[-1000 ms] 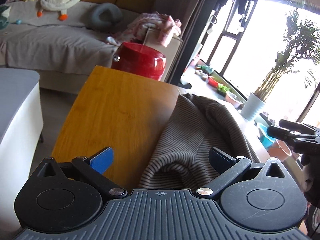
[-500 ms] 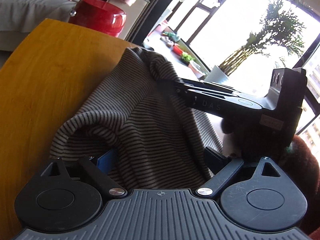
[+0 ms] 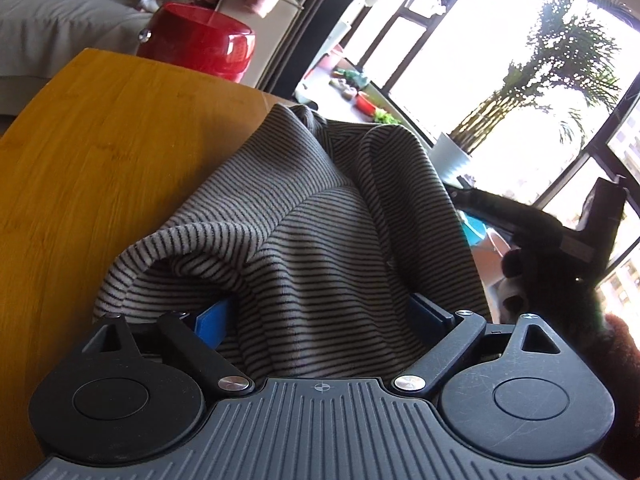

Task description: Fold clothes

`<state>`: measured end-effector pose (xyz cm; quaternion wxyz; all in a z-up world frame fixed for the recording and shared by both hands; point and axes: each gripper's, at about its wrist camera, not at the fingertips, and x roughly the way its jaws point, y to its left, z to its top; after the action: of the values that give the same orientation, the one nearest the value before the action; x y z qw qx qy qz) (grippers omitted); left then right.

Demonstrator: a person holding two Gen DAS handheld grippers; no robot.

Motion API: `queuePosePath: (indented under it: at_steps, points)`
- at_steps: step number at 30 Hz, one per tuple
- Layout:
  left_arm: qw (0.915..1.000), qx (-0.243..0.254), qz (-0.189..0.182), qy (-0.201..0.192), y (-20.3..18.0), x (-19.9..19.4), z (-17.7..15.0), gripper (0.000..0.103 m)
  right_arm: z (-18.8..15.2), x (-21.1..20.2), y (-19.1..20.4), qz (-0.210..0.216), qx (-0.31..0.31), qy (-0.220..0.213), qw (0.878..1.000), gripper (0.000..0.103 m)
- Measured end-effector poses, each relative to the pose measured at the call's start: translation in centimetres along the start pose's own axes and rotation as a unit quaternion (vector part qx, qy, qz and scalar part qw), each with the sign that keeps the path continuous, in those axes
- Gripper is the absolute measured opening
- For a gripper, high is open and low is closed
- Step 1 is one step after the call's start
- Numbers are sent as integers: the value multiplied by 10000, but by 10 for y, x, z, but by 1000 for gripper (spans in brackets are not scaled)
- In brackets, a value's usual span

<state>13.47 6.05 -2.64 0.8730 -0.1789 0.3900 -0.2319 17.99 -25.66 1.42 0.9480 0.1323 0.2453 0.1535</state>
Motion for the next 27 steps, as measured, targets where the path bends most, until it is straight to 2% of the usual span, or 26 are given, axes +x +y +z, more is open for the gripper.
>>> queuePosePath:
  at_steps: [2,3,6,8,10,11,12,13,14,15,18,20,23,25,27]
  points:
    - [10000,51,4,-38,3,-8,-3,92,-3,-10,6,341,-111,47,9993,62]
    - [9999,70,63,-68,4,-10,-5,92,-7,-10,10,445,-218,135,9987,62]
    - [9998,-22,136,-143,8,-3,-4,92,-33,5,22,280,-543,452,9971,62]
    - [9998,25,109,-183,2,7,-1,92,-40,10,22,217,-509,509,9972,56]
    - [9997,146,111,-159,-7,14,0,78,-39,6,24,181,-518,347,9979,55]
    - [9996,215,103,-158,-11,15,1,48,-39,6,25,155,-542,363,9977,48]
    - [9994,285,76,-169,-15,14,2,28,-40,6,26,128,-568,401,9975,39]
    - [9992,355,48,-180,-18,13,3,26,-41,7,27,102,-594,440,9972,37]
    - [9986,459,26,-268,-22,10,7,22,-41,7,28,84,-632,452,9969,29]
    - [9974,568,26,-438,-25,4,14,19,-40,7,29,66,-660,457,9968,18]
    - [9915,593,256,-1129,-23,-21,44,18,-30,4,27,-80,-699,328,9970,6]
    - [9863,483,491,-1498,-10,-34,65,17,-16,-1,19,-364,-774,138,9962,6]
    - [9837,94,648,-1675,25,-37,87,16,3,3,2,-901,-964,61,9912,6]
    - [9839,-233,730,-1617,49,-29,96,16,7,13,0,-1066,-1143,117,9876,6]
    - [9846,-678,654,-1473,78,-19,101,17,8,24,-1,-1189,-1331,192,9838,6]
